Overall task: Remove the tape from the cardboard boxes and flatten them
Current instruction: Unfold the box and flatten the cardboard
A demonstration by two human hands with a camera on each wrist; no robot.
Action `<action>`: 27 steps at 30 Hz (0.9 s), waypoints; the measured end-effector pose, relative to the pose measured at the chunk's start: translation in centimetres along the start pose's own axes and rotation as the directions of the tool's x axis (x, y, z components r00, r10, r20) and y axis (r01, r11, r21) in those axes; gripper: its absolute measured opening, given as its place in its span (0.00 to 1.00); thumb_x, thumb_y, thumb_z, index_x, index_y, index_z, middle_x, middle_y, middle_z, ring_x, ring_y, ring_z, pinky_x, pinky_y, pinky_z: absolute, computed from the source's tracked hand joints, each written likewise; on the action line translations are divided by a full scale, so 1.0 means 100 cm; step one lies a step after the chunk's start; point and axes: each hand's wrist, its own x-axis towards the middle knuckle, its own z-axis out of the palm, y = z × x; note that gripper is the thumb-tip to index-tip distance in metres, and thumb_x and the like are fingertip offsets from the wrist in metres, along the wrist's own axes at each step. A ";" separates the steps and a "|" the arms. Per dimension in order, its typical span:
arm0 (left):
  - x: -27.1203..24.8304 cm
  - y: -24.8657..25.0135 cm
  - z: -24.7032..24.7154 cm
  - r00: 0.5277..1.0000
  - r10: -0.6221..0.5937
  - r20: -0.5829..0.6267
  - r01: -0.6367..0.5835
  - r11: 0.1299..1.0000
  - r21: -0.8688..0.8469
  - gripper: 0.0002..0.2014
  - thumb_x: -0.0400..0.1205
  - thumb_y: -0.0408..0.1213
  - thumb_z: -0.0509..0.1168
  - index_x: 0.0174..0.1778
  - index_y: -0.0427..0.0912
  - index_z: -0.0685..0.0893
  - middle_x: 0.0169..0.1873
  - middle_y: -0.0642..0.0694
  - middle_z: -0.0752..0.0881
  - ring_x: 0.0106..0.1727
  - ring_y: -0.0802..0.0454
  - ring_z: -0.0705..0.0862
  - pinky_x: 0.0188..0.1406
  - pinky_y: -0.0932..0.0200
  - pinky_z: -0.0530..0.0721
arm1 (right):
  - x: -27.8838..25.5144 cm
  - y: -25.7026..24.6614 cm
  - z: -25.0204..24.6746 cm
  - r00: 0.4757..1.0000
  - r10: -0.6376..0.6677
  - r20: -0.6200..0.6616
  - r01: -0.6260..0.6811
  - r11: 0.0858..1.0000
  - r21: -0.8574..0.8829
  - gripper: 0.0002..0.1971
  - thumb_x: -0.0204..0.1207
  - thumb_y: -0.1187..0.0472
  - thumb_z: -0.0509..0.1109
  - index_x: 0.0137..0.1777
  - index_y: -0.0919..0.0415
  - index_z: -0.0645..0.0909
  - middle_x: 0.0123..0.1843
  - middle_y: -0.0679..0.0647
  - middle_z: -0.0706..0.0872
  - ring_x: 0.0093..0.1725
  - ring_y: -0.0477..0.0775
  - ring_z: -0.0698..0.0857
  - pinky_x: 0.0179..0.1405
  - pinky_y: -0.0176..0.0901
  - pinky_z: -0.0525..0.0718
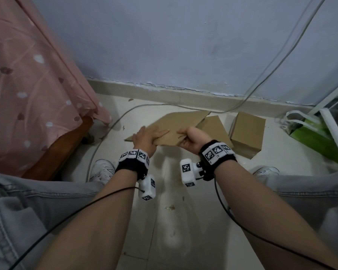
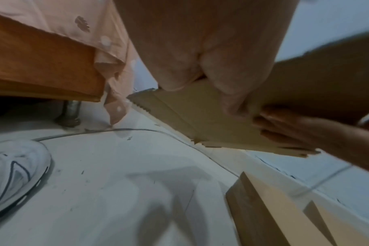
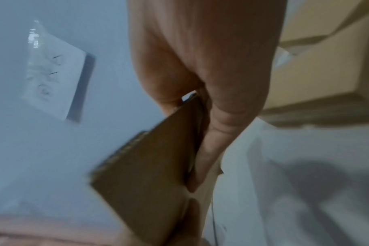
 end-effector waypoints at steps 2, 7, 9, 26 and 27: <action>-0.001 -0.009 0.001 0.995 -0.103 -0.003 0.103 0.994 -0.041 0.44 0.76 0.22 0.58 0.80 0.73 0.63 0.86 0.44 0.54 0.85 0.38 0.54 0.83 0.39 0.56 | 0.006 0.008 -0.002 1.000 -0.021 0.001 0.021 0.999 0.039 0.17 0.84 0.75 0.57 0.71 0.66 0.73 0.64 0.63 0.83 0.67 0.65 0.83 0.60 0.55 0.84; 0.001 -0.032 -0.003 0.885 -0.465 -0.001 0.414 0.790 -0.452 0.35 0.82 0.33 0.60 0.85 0.54 0.58 0.78 0.32 0.69 0.75 0.32 0.72 0.75 0.44 0.71 | 0.012 0.014 -0.021 0.996 -0.052 -0.071 0.014 0.891 -0.455 0.14 0.82 0.69 0.66 0.67 0.62 0.77 0.59 0.58 0.86 0.55 0.58 0.86 0.55 0.54 0.85; 0.001 -0.040 -0.006 0.864 -0.502 0.034 0.450 0.741 -0.498 0.36 0.84 0.43 0.65 0.86 0.48 0.55 0.79 0.32 0.69 0.77 0.34 0.72 0.75 0.46 0.70 | 0.012 0.013 -0.029 0.995 -0.058 -0.081 -0.016 0.707 -0.707 0.13 0.79 0.62 0.71 0.63 0.58 0.78 0.58 0.57 0.86 0.55 0.59 0.86 0.56 0.56 0.86; 0.005 -0.030 -0.023 0.953 -0.260 -0.158 0.146 0.847 -0.512 0.16 0.66 0.36 0.80 0.46 0.53 0.86 0.41 0.47 0.85 0.45 0.47 0.84 0.46 0.58 0.82 | 0.007 -0.014 -0.021 0.785 -0.606 0.127 -0.071 -0.292 -0.954 0.14 0.72 0.71 0.64 0.46 0.54 0.89 0.45 0.53 0.86 0.54 0.63 0.79 0.57 0.50 0.67; 0.003 -0.031 -0.023 0.959 -0.252 -0.131 0.126 0.790 -0.600 0.13 0.66 0.34 0.81 0.41 0.52 0.88 0.36 0.47 0.87 0.41 0.49 0.84 0.42 0.60 0.81 | 0.008 -0.015 -0.023 0.727 -0.665 0.171 -0.038 -0.288 -0.957 0.16 0.72 0.71 0.65 0.46 0.52 0.90 0.51 0.52 0.87 0.61 0.63 0.77 0.61 0.52 0.65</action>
